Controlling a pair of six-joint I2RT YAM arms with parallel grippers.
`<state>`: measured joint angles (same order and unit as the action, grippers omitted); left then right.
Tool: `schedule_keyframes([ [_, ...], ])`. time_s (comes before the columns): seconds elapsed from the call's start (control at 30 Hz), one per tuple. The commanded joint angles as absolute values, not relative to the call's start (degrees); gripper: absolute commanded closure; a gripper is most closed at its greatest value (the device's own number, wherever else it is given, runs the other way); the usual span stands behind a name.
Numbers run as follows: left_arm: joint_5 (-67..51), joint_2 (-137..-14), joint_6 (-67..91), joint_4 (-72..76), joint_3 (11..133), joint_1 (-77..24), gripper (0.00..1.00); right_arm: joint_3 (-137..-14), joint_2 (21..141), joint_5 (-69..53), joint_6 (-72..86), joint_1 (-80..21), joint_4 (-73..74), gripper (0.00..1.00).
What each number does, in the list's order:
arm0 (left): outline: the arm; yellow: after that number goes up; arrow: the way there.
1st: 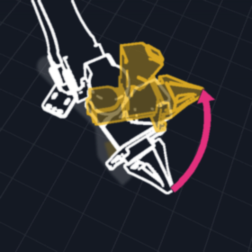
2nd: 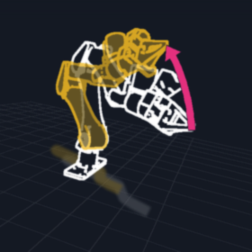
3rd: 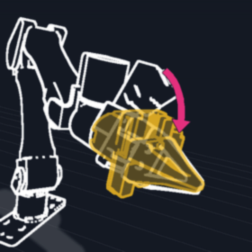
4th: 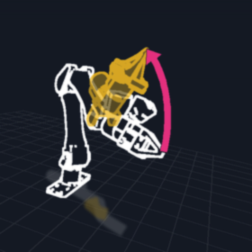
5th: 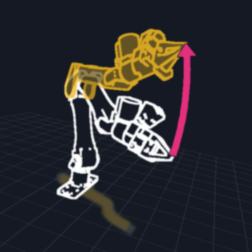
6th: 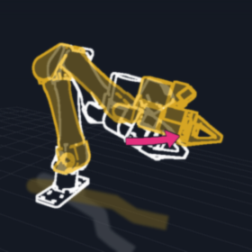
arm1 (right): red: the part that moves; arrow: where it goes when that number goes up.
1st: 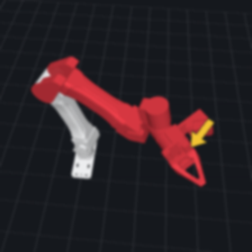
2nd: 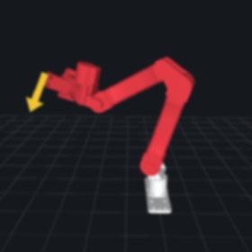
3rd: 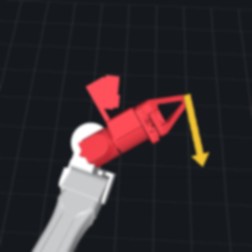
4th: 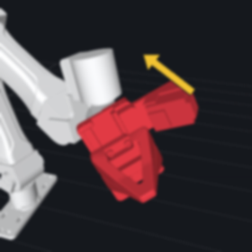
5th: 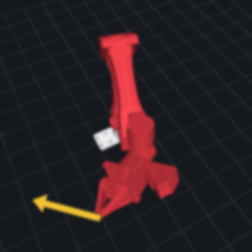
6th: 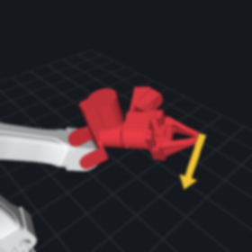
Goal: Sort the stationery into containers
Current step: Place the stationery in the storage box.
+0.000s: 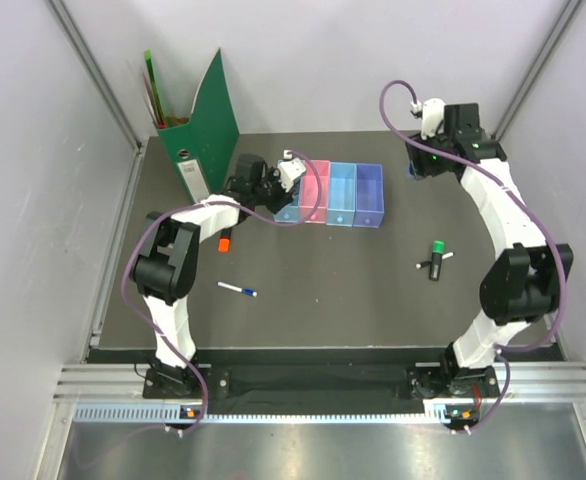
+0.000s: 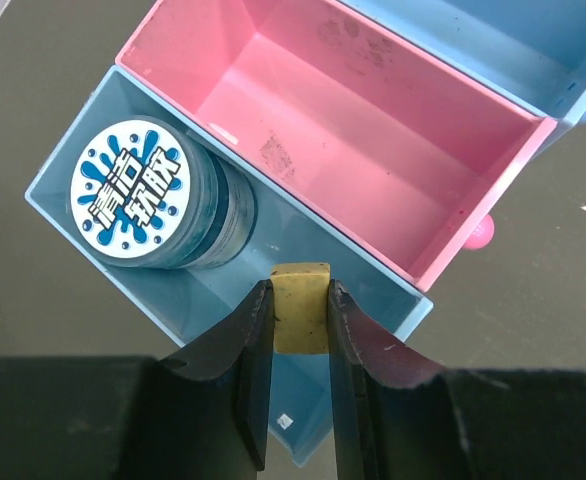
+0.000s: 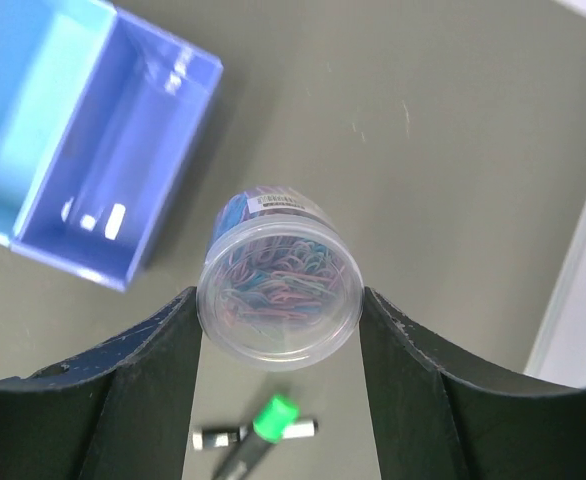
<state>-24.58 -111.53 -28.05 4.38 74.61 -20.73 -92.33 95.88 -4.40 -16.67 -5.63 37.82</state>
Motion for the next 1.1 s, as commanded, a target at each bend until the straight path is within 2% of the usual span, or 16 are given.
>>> schedule_keyframes([
  [0.0, -25.14, -112.15, -28.65, 4.75, 76.20, -21.00, 0.70, -100.01, 100.36, -5.88, -16.08, -7.99, 34.37, 0.59],
  [0.07, -24.96, -112.41, -28.65, 4.66, 76.38, -20.92, 0.68, -102.81, 103.43, -6.15, -16.35, -8.79, 34.02, 0.59],
  [0.2, -24.70, -112.59, -28.13, 4.66, 76.90, -21.00, 0.49, -107.13, 108.62, -6.50, -16.52, -11.15, 33.66, 0.59],
  [0.23, -24.61, -112.59, -27.95, 4.66, 77.08, -20.92, 0.41, -107.66, 110.20, -6.59, -16.44, -11.42, 33.31, 0.59],
  [0.33, -24.52, -112.33, -27.60, 4.40, 77.52, -21.00, 0.34, -109.68, 113.01, -6.68, -16.44, -13.00, 32.70, 0.59],
  [0.7, -24.96, -111.45, -25.75, 3.34, 78.58, -21.09, 0.30, -112.32, 119.00, -7.12, -15.73, -17.66, 31.73, 0.59],
  [1.07, -24.17, -104.77, -23.82, 2.20, 76.99, -20.92, 0.29, -111.80, 120.76, -6.07, -15.56, -17.93, 31.38, 0.59],
])
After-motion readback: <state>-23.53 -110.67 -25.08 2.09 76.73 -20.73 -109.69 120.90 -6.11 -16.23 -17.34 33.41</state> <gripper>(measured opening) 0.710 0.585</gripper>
